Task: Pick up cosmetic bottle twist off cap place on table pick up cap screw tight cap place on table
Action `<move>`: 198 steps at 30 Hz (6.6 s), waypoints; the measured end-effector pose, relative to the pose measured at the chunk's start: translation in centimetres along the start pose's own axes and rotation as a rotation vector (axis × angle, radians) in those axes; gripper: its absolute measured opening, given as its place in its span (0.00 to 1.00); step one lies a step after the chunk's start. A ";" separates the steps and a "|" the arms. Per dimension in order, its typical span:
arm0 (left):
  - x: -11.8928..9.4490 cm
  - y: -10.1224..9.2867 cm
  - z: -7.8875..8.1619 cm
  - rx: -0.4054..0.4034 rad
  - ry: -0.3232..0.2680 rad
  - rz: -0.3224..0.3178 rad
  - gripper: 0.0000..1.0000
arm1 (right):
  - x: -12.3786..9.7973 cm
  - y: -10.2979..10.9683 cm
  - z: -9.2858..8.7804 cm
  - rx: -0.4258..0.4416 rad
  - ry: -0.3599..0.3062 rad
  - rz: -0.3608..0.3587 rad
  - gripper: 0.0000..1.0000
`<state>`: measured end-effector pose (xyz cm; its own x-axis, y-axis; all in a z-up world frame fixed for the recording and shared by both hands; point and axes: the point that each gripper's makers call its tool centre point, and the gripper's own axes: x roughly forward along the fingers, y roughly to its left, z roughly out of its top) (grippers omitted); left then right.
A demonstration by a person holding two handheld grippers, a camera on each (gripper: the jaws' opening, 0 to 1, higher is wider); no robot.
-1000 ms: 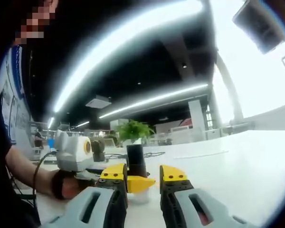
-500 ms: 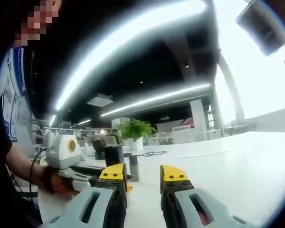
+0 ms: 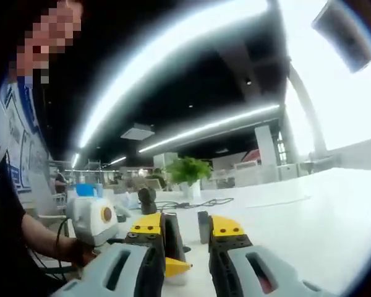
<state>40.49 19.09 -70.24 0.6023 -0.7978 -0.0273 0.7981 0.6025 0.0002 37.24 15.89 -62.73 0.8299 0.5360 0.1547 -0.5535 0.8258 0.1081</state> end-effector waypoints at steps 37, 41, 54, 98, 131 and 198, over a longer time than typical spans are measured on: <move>0.0 0.2 0.1 -0.003 -0.002 0.019 0.13 | 4.7 1.7 -3.0 -0.122 0.132 -0.157 0.15; -0.2 0.1 0.1 0.010 0.000 0.017 0.13 | 4.6 1.8 -3.0 -0.110 0.135 -0.129 0.14; -1.7 -0.1 0.1 0.020 0.004 -0.053 0.12 | 4.5 3.7 -3.1 -0.109 0.140 0.030 0.13; -2.6 -3.3 0.0 0.010 -0.013 -0.283 0.12 | 2.2 6.6 -3.2 -0.082 0.202 0.689 0.13; -3.5 -5.4 0.0 0.002 -0.018 -0.421 0.12 | -0.1 8.8 -3.1 -0.060 0.261 1.103 0.14; -2.6 -3.0 0.0 0.011 -0.012 -0.174 0.13 | 2.3 4.7 0.3 0.007 0.057 0.415 0.31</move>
<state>36.48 19.38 -70.20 0.4551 -0.8903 -0.0163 0.8905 0.4550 0.0077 36.51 20.98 -61.61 0.5386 0.8323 0.1316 -0.8422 0.5364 0.0546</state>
